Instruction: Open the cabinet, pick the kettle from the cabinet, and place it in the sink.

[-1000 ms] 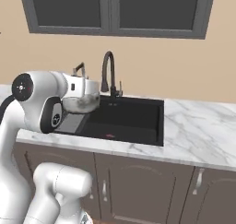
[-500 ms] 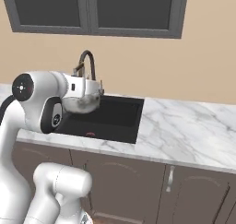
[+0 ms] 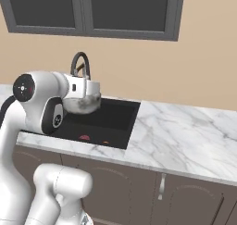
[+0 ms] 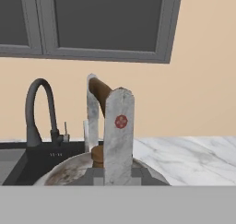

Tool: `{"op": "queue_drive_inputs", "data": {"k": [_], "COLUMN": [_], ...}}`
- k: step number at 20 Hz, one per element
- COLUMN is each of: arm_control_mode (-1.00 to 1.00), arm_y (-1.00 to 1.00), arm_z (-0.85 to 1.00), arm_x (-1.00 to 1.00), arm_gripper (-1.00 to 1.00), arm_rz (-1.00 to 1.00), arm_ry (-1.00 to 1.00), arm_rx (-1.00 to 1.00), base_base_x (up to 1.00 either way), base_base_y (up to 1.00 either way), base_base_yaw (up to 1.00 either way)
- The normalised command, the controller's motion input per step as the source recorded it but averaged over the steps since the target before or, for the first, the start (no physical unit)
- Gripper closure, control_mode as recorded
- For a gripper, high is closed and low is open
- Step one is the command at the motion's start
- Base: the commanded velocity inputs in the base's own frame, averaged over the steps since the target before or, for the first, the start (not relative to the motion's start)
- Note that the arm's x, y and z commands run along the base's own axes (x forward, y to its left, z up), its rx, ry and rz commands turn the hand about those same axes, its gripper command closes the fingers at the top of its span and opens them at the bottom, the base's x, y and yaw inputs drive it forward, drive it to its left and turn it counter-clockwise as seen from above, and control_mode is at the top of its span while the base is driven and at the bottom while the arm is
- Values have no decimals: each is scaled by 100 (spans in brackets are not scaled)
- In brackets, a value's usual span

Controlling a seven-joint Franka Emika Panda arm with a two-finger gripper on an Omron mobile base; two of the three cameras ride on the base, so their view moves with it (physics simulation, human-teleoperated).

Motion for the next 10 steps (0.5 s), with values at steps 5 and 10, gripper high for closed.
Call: {"op": "queue_drive_inputs", "data": {"k": [5, 10], "arm_control_mode": [100, 100], "arm_y": [0, 0], "arm_z": [0, 0], "arm_x": [0, 0], "arm_gripper": [100, 100], "arm_rz": [0, 0], "arm_ry": [0, 0], "arm_rx": [0, 0], "base_base_x": [1, 0], "base_base_y": [-1, 0], "base_base_yaw": [0, 0]}}
